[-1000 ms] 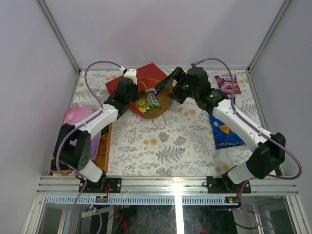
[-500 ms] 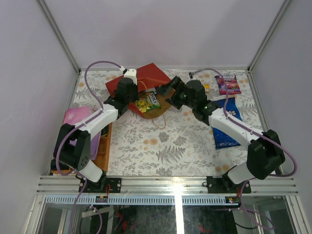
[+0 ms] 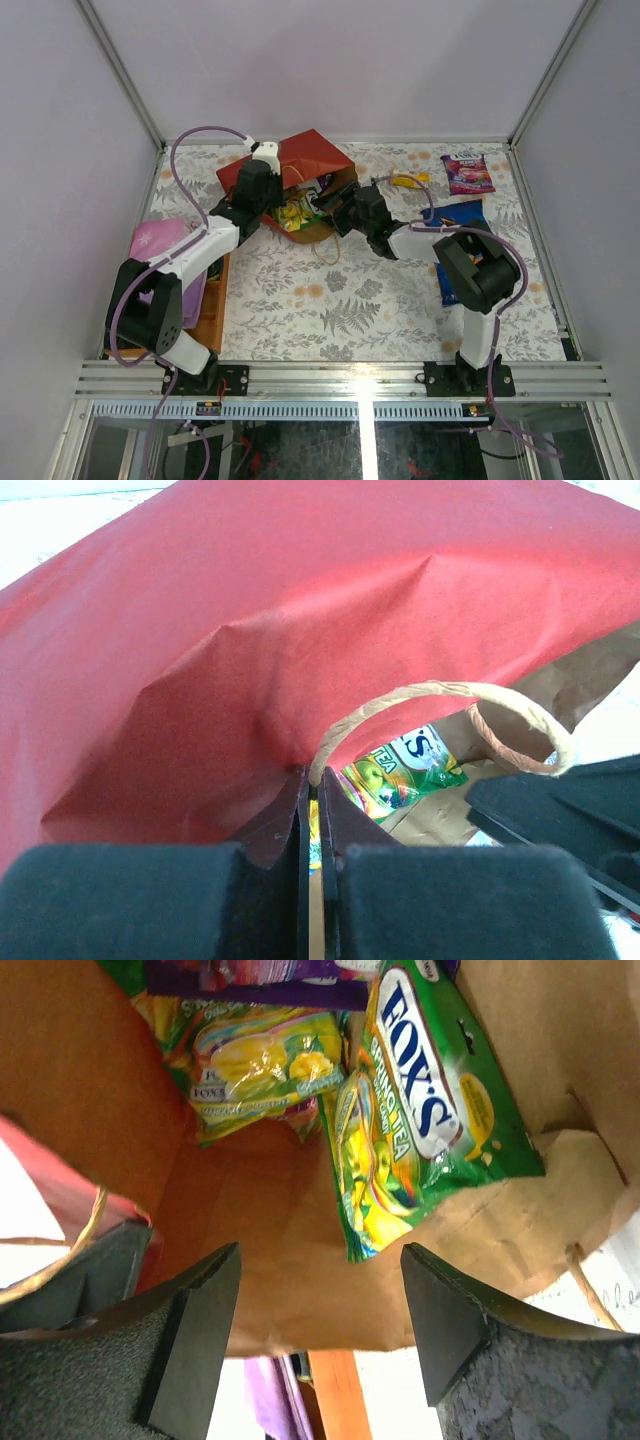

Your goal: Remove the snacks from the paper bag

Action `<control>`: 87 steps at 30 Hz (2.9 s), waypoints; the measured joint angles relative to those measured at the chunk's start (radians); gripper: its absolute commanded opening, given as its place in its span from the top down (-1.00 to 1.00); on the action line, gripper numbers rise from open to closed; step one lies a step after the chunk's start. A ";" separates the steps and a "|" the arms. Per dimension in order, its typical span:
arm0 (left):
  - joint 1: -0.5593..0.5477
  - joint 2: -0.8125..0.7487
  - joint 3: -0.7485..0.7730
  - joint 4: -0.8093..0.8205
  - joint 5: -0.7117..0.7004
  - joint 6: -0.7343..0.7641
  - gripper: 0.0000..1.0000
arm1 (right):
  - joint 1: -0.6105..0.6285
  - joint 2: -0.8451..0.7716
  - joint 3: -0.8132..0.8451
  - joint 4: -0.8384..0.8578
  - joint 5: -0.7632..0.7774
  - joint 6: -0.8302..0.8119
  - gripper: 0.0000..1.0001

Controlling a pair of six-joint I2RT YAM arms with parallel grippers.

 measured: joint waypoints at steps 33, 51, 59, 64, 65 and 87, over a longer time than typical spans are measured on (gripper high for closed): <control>0.000 0.053 0.018 0.002 0.037 -0.002 1.00 | 0.101 0.309 0.320 -0.290 0.254 0.225 0.98; 0.005 0.058 0.023 0.001 0.006 0.000 1.00 | -0.001 -0.441 -0.247 -0.311 0.100 -0.225 0.99; 0.006 0.060 0.027 0.002 0.004 0.000 1.00 | -0.311 -0.393 -0.104 -0.692 -0.029 -0.667 -0.99; 0.006 0.060 0.027 0.001 0.004 0.000 1.00 | -0.301 -0.442 -0.089 -0.779 0.057 -0.786 -0.99; 0.006 0.060 0.027 0.001 0.004 0.000 1.00 | -0.293 -0.464 -0.088 -0.781 0.088 -0.802 -0.98; 0.006 0.060 0.027 -0.003 0.002 0.002 1.00 | -0.142 -0.111 0.003 -0.747 0.355 -0.880 -0.87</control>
